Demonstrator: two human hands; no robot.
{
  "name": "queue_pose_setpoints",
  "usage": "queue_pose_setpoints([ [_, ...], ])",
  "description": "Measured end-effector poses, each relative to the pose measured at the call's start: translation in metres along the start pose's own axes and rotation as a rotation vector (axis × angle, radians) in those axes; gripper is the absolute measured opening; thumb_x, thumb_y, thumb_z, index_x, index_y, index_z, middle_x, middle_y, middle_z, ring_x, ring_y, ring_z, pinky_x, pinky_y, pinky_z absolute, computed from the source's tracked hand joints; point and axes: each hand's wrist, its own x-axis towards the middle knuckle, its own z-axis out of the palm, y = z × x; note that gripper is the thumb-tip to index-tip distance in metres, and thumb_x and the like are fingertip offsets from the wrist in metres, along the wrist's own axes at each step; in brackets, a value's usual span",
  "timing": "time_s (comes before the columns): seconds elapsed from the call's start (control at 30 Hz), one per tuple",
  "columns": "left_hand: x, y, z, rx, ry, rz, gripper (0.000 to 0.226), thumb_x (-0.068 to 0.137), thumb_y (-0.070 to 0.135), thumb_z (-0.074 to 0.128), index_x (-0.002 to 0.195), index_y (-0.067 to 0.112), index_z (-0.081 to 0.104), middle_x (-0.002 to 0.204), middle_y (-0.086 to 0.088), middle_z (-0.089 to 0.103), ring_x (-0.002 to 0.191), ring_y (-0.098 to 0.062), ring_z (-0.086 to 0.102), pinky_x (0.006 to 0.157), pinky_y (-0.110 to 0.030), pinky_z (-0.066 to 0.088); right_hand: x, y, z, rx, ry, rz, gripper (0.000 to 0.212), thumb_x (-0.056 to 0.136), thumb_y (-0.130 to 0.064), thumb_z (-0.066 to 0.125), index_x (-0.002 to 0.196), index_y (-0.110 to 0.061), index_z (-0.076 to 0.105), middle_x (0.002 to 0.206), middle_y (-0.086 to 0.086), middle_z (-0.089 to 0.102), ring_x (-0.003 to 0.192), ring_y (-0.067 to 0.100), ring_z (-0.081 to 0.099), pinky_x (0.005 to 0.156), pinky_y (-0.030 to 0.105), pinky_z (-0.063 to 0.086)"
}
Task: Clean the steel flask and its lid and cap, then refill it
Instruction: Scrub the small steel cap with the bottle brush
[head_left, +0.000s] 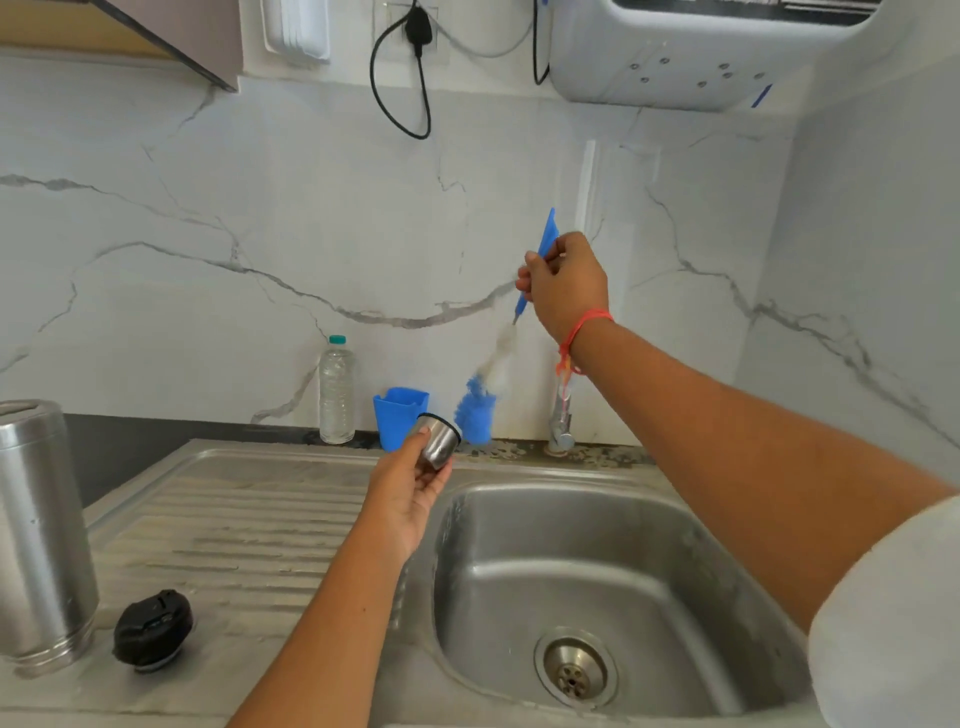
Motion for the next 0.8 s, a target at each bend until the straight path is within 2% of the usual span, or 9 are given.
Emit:
queue_pose_setpoints([
  [0.1, -0.008, -0.014, 0.009, 0.021, 0.038, -0.048, 0.043, 0.095, 0.014, 0.073, 0.132, 0.001, 0.058, 0.122, -0.023, 0.068, 0.108, -0.028, 0.069, 0.088, -0.037, 0.060, -0.040, 0.010, -0.029, 0.018, -0.051, 0.141, 0.012, 0.098, -0.001, 0.052, 0.101, -0.009, 0.061, 0.087, 0.010, 0.069, 0.073, 0.017, 0.072, 0.074, 0.028, 0.060],
  [0.17, -0.014, -0.023, 0.017, 0.058, 0.044, -0.070, 0.044, 0.094, 0.015, 0.075, 0.132, 0.001, 0.059, 0.123, -0.022, 0.067, 0.107, -0.027, 0.069, 0.080, -0.036, 0.061, -0.069, 0.011, -0.046, 0.186, -0.102, 0.374, 0.019, 0.097, 0.006, 0.044, 0.101, 0.000, 0.062, 0.082, 0.013, 0.064, 0.066, 0.017, 0.070, 0.065, 0.024, 0.058],
  [0.23, -0.021, -0.031, 0.025, 0.092, 0.036, -0.084, 0.037, 0.094, 0.016, 0.074, 0.127, 0.003, 0.062, 0.116, -0.018, 0.068, 0.105, -0.026, 0.068, 0.082, -0.036, 0.060, -0.097, 0.011, -0.060, 0.366, -0.183, 0.628, 0.021, 0.099, 0.000, 0.039, 0.095, 0.002, 0.060, 0.083, 0.012, 0.062, 0.072, 0.019, 0.070, 0.066, 0.026, 0.057],
  [0.33, -0.035, -0.045, 0.035, 0.091, 0.034, -0.101, 0.021, 0.095, 0.018, 0.073, 0.111, 0.007, 0.065, 0.108, -0.015, 0.068, 0.103, -0.025, 0.067, 0.089, -0.036, 0.058, -0.131, 0.029, -0.083, 0.412, -0.331, 0.813, 0.030, 0.103, -0.022, 0.042, 0.095, 0.001, 0.060, 0.088, 0.014, 0.064, 0.088, 0.029, 0.071, 0.084, 0.037, 0.057],
  [0.43, -0.042, -0.059, 0.037, 0.105, 0.049, -0.103, 0.023, 0.096, 0.020, 0.072, 0.115, 0.008, 0.066, 0.108, -0.014, 0.068, 0.101, -0.024, 0.067, 0.081, -0.032, 0.058, -0.155, 0.049, -0.098, 0.366, -0.399, 0.885, 0.037, 0.104, -0.034, 0.053, 0.096, 0.001, 0.061, 0.086, 0.015, 0.065, 0.087, 0.029, 0.071, 0.082, 0.037, 0.060],
  [0.53, -0.043, -0.068, 0.034, 0.112, 0.087, -0.095, 0.028, 0.096, 0.019, 0.072, 0.120, 0.008, 0.063, 0.107, -0.014, 0.068, 0.100, -0.024, 0.067, 0.077, -0.032, 0.057, -0.170, 0.059, -0.109, 0.396, -0.469, 0.928, 0.018, 0.102, -0.013, 0.053, 0.097, 0.003, 0.060, 0.094, 0.019, 0.066, 0.094, 0.032, 0.070, 0.083, 0.037, 0.060],
  [0.63, -0.041, -0.069, 0.033, 0.130, 0.106, -0.068, 0.026, 0.096, 0.017, 0.071, 0.119, 0.008, 0.063, 0.110, -0.015, 0.068, 0.101, -0.024, 0.067, 0.080, -0.034, 0.058, -0.181, 0.068, -0.114, 0.267, -0.629, 0.908, 0.009, 0.097, 0.006, 0.052, 0.099, 0.003, 0.060, 0.109, 0.019, 0.062, 0.105, 0.032, 0.069, 0.083, 0.033, 0.058],
  [0.73, -0.034, -0.067, 0.031, 0.172, 0.110, -0.037, 0.016, 0.096, 0.017, 0.070, 0.110, 0.010, 0.065, 0.112, -0.015, 0.069, 0.100, -0.024, 0.067, 0.078, -0.034, 0.058, -0.187, 0.076, -0.109, 0.176, -0.632, 0.856, 0.033, 0.094, 0.017, 0.046, 0.123, 0.002, 0.053, 0.124, 0.021, 0.052, 0.119, 0.033, 0.064, 0.079, 0.027, 0.056],
  [0.8, -0.029, -0.066, 0.031, 0.184, 0.122, -0.012, 0.018, 0.096, 0.019, 0.070, 0.111, 0.010, 0.066, 0.115, -0.014, 0.070, 0.100, -0.022, 0.068, 0.074, -0.032, 0.057, -0.187, 0.083, -0.107, 0.203, -0.569, 0.863, 0.048, 0.094, 0.019, 0.043, 0.139, 0.003, 0.041, 0.124, 0.026, 0.054, 0.120, 0.034, 0.063, 0.084, 0.031, 0.056],
])
